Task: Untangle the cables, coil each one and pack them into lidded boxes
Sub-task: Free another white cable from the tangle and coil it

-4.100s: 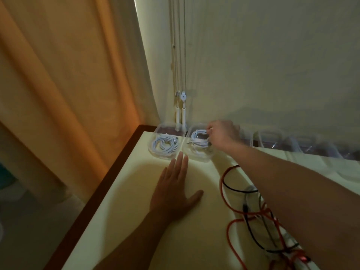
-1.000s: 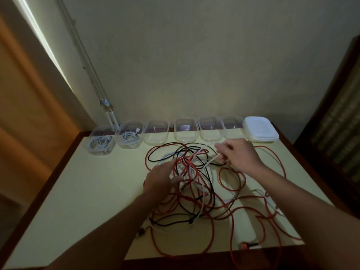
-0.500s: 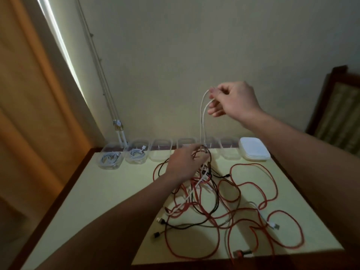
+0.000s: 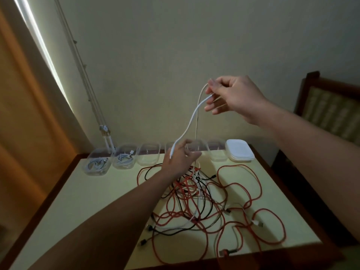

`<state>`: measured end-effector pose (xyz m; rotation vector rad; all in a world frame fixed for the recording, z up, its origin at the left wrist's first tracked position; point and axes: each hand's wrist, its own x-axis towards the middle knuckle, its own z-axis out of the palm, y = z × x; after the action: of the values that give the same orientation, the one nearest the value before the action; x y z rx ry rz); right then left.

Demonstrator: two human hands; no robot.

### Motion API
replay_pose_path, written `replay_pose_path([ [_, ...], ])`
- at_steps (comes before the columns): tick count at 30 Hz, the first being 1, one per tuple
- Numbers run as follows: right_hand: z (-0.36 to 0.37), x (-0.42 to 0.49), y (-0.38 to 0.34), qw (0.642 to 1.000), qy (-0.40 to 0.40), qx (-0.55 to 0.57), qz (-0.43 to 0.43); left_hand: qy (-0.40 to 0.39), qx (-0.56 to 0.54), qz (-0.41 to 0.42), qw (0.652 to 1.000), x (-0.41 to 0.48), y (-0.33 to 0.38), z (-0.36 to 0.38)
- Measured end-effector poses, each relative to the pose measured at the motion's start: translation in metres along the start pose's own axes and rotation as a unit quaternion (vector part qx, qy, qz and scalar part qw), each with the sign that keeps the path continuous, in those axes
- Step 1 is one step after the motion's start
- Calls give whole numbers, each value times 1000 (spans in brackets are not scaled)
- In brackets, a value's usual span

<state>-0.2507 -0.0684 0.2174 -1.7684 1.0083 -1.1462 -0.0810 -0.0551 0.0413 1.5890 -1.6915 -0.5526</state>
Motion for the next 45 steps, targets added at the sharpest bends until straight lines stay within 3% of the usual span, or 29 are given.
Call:
replay_pose_path([
  [5,-24,-9,-3,998,5,-61,-23,-82,59,8,995,4,-18,17],
  [10,-51,-17,20,986,50,-155,17,-2,72,-16,997,10,-16,14],
  [15,-47,-31,57,966,-14,-229,118,82,-15,-11,996,31,9,-11],
  [23,12,-41,96,963,-53,-221,142,126,-61,69,988,35,54,-23],
  [30,39,-38,109,971,23,-216,105,115,-83,88,986,19,76,-20],
  [34,41,-32,119,959,50,-262,99,200,-122,43,971,-5,59,2],
  [37,42,-25,121,967,63,-218,112,150,-110,-2,982,-26,26,33],
  [41,41,-16,103,985,82,-89,122,44,-3,12,999,-31,-19,55],
  [45,36,-3,77,991,64,-31,110,52,57,44,996,-21,-26,51],
])
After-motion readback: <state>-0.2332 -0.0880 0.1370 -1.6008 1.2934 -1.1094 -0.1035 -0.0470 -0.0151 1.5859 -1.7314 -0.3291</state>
